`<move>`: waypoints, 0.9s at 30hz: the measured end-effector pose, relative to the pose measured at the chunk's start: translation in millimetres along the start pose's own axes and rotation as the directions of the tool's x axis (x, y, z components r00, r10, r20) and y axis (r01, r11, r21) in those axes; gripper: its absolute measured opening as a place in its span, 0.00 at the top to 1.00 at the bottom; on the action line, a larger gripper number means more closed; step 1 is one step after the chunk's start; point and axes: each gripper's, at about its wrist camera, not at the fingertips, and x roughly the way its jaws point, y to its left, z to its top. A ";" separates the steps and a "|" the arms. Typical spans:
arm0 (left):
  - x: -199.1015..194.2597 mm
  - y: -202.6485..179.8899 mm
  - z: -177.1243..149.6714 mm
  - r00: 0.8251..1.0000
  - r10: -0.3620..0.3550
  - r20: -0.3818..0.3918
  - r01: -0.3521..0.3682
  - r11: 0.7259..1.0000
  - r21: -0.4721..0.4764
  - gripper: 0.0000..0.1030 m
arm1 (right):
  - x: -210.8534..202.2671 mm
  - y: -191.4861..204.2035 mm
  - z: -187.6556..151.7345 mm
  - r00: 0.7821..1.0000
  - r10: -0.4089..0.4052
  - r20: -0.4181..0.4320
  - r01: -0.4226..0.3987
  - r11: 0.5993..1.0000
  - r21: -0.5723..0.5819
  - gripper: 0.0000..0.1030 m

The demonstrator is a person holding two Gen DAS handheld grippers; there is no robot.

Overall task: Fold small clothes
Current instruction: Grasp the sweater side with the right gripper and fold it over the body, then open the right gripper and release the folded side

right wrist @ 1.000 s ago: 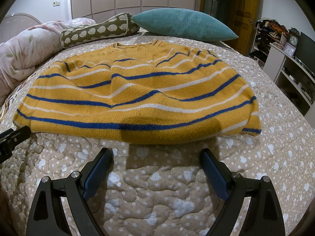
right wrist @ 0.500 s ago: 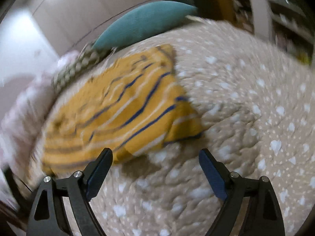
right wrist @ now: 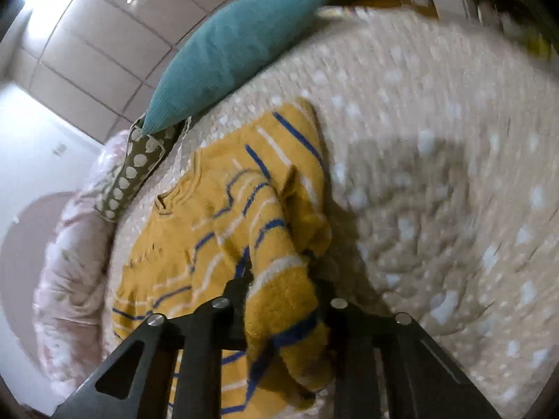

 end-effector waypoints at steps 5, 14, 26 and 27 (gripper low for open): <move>-9.0 68.8 16.8 0.995 0.092 0.026 -0.085 0.978 -0.191 0.17 | -19.0 158.1 -21.2 0.996 -0.012 0.086 0.046 0.909 -0.414 0.84; -7.9 151.9 19.7 0.984 0.177 0.001 -0.163 0.905 -0.394 0.17 | 105.2 323.1 -180.5 0.989 -0.130 -0.076 0.020 0.614 -0.789 0.85; -1.5 146.1 20.7 0.995 0.099 0.003 -0.089 0.910 -0.405 0.17 | 59.4 300.8 -195.0 0.914 0.162 -0.371 -0.379 0.667 -0.641 0.46; -0.1 139.7 20.8 0.997 0.075 0.005 -0.067 0.917 -0.394 0.17 | 50.3 293.6 -192.8 0.915 0.174 -0.365 -0.381 0.674 -0.633 0.46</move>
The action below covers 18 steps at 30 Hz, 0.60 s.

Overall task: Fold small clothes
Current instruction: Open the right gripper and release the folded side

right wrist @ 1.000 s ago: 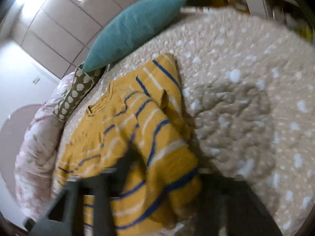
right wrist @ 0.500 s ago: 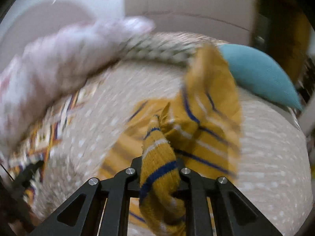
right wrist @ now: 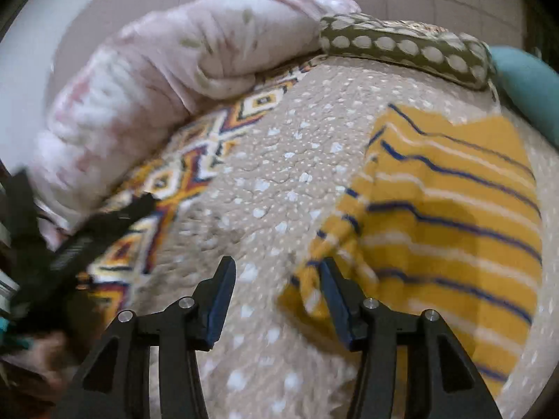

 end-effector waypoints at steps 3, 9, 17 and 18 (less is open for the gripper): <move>3.2 -26.4 -11.1 0.997 -0.071 -0.025 0.072 0.995 0.063 0.17 | -40.6 -20.4 -18.3 0.998 -0.040 0.058 0.037 0.998 0.049 0.46; 30.4 -93.2 -50.0 0.959 -0.232 -0.160 0.263 0.942 0.209 0.17 | -86.1 -71.1 -52.9 0.974 -0.215 0.075 0.205 0.971 0.122 0.46; 57.8 -123.3 -57.6 0.975 -0.125 -0.184 0.180 0.929 0.324 0.89 | -108.8 -109.3 -64.3 0.968 -0.233 0.094 0.208 0.953 0.220 0.45; 53.9 -119.1 -50.4 0.983 -0.095 -0.156 0.142 0.936 0.321 1.00 | -109.1 -111.6 -61.9 0.968 -0.230 0.103 0.202 0.952 0.228 0.42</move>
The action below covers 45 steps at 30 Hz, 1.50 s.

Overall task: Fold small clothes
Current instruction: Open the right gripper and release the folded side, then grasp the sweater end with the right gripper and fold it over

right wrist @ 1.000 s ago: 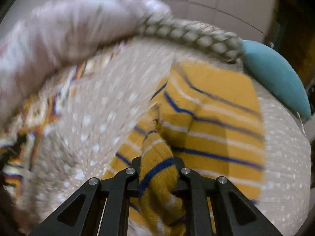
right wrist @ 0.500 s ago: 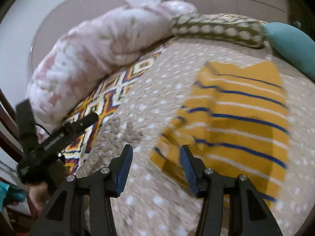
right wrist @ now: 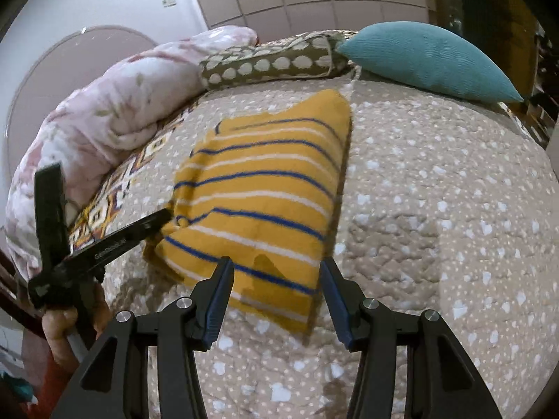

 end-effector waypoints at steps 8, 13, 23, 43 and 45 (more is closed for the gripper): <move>-1.6 54.6 12.6 0.999 0.004 -0.051 -0.012 0.986 -0.165 1.00 | 58.8 -51.1 29.6 0.995 0.103 -0.003 -0.100 0.968 0.228 0.24; -5.5 51.8 11.4 1.000 0.008 -0.029 -0.013 0.988 -0.153 0.99 | 115.4 -67.5 29.7 0.914 0.405 -0.015 -0.365 0.840 0.401 0.22; -10.7 31.3 3.1 0.999 0.036 -0.027 -0.039 0.996 -0.084 0.94 | 62.5 -69.3 44.2 0.956 0.290 0.036 -0.284 0.896 0.342 0.61; -36.3 49.8 6.2 0.998 0.063 0.030 -0.058 0.986 -0.156 0.49 | 40.3 38.9 38.1 0.997 -0.067 -0.029 0.065 0.994 -0.087 0.86; -37.9 53.4 5.9 0.997 0.067 0.029 -0.062 0.986 -0.158 0.48 | 75.3 42.6 29.2 0.989 0.031 -0.144 -0.035 0.999 -0.031 0.89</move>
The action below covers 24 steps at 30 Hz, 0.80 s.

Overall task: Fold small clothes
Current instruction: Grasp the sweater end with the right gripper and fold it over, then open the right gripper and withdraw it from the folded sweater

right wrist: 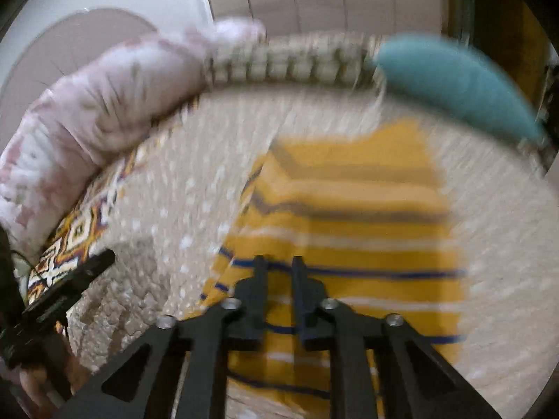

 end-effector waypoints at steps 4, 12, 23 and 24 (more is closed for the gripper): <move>-1.7 9.8 0.0 1.000 0.014 -0.004 -0.014 1.000 -0.002 0.48 | 21.7 20.5 -14.4 0.999 -0.006 -0.044 0.005 0.999 -0.034 0.86; -10.2 16.2 -10.2 0.999 0.047 0.003 -0.047 0.998 0.034 0.40 | -32.5 14.4 -36.6 0.998 0.002 0.057 0.002 0.998 -0.062 0.86; -14.8 -57.1 -55.0 1.000 0.020 -0.011 -0.017 0.969 0.248 0.27 | -100.7 -6.2 -95.7 0.961 -0.183 0.207 0.187 0.982 0.002 0.51; -13.6 -65.1 -61.1 1.000 0.023 -0.016 -0.018 0.960 0.281 0.27 | -107.7 -16.2 -99.0 0.956 -0.197 0.215 0.196 0.980 0.026 0.50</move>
